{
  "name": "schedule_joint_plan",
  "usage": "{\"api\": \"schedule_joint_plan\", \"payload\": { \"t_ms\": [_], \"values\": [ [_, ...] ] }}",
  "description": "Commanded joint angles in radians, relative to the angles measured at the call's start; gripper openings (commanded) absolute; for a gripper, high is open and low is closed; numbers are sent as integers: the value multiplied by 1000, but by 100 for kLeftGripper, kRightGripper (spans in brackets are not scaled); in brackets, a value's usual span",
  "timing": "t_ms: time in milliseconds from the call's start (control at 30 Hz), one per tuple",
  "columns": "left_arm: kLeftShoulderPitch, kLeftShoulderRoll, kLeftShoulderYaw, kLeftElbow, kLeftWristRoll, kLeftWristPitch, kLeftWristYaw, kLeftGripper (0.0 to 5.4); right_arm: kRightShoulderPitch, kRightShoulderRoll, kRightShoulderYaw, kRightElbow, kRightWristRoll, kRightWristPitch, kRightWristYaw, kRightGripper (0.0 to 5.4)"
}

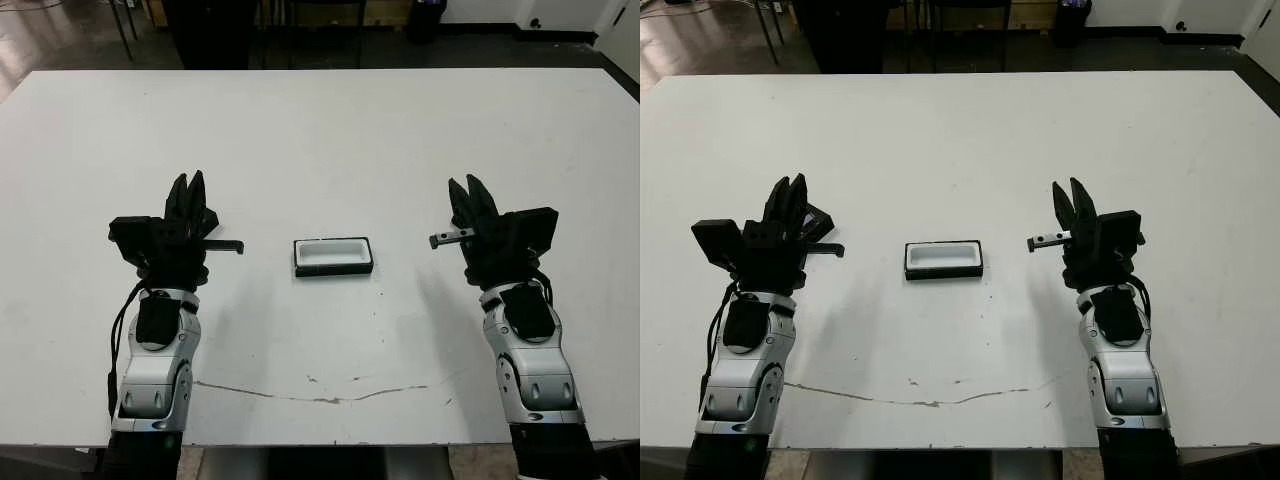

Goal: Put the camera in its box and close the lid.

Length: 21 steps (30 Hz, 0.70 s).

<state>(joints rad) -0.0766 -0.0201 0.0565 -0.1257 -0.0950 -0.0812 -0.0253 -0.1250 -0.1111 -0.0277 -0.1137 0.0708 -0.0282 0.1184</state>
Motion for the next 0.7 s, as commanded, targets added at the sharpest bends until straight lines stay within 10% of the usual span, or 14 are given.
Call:
{"api": "schedule_joint_plan", "payload": {
  "t_ms": [33,500,700],
  "values": [
    [15,7,1,12,7,12,3,2,13,-3,-5,8,0,12,2,0],
    [17,4,2,7,2,13,5,2,-2,-38,-31,-5,29,16,49,0],
    [20,8,6,2,3,18,5,2,-60,-207,-108,-56,83,102,182,0]
  ]
}}
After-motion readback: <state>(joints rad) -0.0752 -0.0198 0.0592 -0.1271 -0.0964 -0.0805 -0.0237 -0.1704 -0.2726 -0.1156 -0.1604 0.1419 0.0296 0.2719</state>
